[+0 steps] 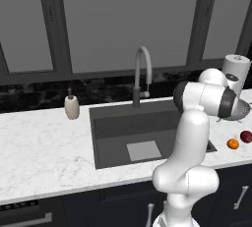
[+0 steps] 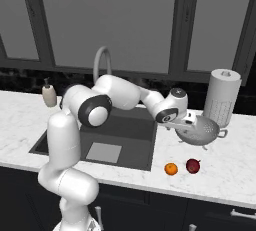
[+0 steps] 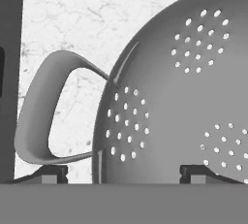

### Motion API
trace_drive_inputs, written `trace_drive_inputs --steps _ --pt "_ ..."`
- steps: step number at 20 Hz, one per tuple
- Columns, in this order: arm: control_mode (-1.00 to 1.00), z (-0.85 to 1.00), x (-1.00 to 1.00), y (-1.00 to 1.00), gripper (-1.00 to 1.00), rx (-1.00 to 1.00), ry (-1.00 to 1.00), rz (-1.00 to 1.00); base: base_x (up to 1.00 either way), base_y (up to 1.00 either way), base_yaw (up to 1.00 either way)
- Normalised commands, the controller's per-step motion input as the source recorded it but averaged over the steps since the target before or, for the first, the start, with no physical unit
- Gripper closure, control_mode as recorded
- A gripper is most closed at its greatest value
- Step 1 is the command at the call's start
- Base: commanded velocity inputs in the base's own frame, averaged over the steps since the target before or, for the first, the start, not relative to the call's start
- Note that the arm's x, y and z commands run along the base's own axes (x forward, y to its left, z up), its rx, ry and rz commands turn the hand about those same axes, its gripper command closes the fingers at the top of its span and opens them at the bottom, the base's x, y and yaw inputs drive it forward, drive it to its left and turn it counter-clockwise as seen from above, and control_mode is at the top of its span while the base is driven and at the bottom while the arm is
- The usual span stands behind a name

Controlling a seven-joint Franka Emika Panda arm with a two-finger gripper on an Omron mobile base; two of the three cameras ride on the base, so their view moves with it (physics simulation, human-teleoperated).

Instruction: Put the colander in the sink, put the tangerine, pear in the colander, and turn on the sink faucet and pour water over the colander.

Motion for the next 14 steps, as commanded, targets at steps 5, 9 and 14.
trace_drive_inputs --steps 5,9,14 --pt "-1.0 0.0 0.0 0.0 1.0 0.0 0.0 0.0 0.0 0.0 0.0" --pt "-1.0 0.0 0.0 0.0 1.0 0.0 0.0 0.0 0.0 0.0 0.0" --pt "-1.0 0.0 0.05 0.0 1.0 0.0 0.0 -0.02 0.0 0.0 0.0"
